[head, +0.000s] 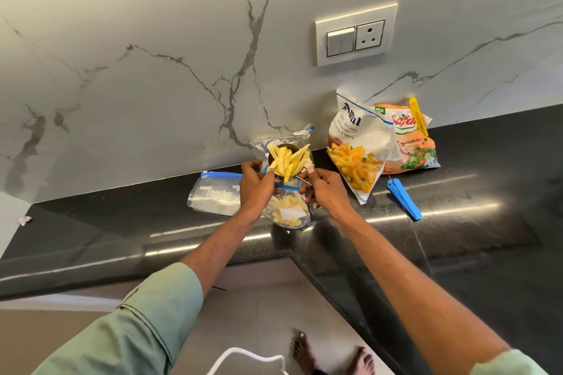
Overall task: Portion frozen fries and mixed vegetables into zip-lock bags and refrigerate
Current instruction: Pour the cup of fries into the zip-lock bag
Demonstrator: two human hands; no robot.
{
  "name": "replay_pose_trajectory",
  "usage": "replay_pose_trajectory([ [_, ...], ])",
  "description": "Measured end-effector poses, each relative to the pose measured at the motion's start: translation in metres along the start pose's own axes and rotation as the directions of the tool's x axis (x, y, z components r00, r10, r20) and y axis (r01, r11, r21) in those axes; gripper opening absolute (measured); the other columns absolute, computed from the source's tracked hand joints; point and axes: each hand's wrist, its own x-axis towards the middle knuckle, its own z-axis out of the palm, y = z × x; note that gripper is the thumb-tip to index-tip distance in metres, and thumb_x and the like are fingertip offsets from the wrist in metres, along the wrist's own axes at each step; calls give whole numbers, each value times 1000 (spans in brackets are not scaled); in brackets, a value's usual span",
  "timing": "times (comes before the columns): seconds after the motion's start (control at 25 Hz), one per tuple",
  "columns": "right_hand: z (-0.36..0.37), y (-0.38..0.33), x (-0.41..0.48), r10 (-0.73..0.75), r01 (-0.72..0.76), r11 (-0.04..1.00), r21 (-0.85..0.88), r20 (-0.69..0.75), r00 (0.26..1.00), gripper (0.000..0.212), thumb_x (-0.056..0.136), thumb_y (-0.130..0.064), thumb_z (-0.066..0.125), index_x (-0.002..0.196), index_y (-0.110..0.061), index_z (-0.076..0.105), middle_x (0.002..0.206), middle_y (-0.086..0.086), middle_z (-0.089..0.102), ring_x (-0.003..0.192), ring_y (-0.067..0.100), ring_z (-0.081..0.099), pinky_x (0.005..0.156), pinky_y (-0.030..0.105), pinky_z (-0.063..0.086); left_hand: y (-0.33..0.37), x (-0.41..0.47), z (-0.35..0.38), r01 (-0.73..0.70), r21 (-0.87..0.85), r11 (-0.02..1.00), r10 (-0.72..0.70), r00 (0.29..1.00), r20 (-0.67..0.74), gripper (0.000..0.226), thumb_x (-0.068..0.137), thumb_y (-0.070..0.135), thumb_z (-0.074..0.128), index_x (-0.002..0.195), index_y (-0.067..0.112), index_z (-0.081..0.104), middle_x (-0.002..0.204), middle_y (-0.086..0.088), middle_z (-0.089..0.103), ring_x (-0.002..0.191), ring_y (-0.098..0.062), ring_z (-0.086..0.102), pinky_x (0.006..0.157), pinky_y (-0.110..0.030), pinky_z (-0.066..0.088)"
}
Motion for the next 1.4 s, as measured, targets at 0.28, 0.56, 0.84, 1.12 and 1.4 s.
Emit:
replay_pose_trajectory([
  [0.28,5,3,4,-27,28,975,-219,7,1000,33,112,-29,47,95,-14,71,67,-1,72,51,12,58,54,25,48,-6,-5,-19,-37,-89,995,39,999,22,34,102,17,61,132,16,46,110,-11,66,88,-20,75,64,-29,63],
  [0.56,-4,-3,2,7,30,924,-381,97,995,35,110,-31,50,94,-11,74,63,-4,69,45,10,55,48,20,43,-16,3,-38,-34,70,997,31,999,44,30,105,15,53,135,18,57,108,-5,70,87,-14,74,62,-22,60],
  [0.84,-4,-3,5,-18,78,891,-448,136,991,35,110,-32,51,90,-15,74,62,-2,71,48,9,58,59,28,49,-10,6,-40,-45,135,990,28,992,125,43,102,39,60,140,20,56,122,-7,64,87,-17,74,65,-28,64],
  [1.12,-4,-2,8,-27,80,903,-423,128,991,36,110,-31,50,94,-11,74,64,-1,70,49,9,58,58,26,48,-7,12,-41,37,174,984,-74,974,215,58,95,24,73,148,15,50,103,-8,75,78,-15,77,82,-37,64],
  [1.4,-4,-13,1,-1,90,920,-381,228,974,38,112,-33,46,98,-11,74,70,4,75,53,15,61,48,21,42,4,8,-38,-125,317,940,65,979,193,8,94,14,71,98,12,77,86,-5,78,65,-13,75,70,-32,64],
])
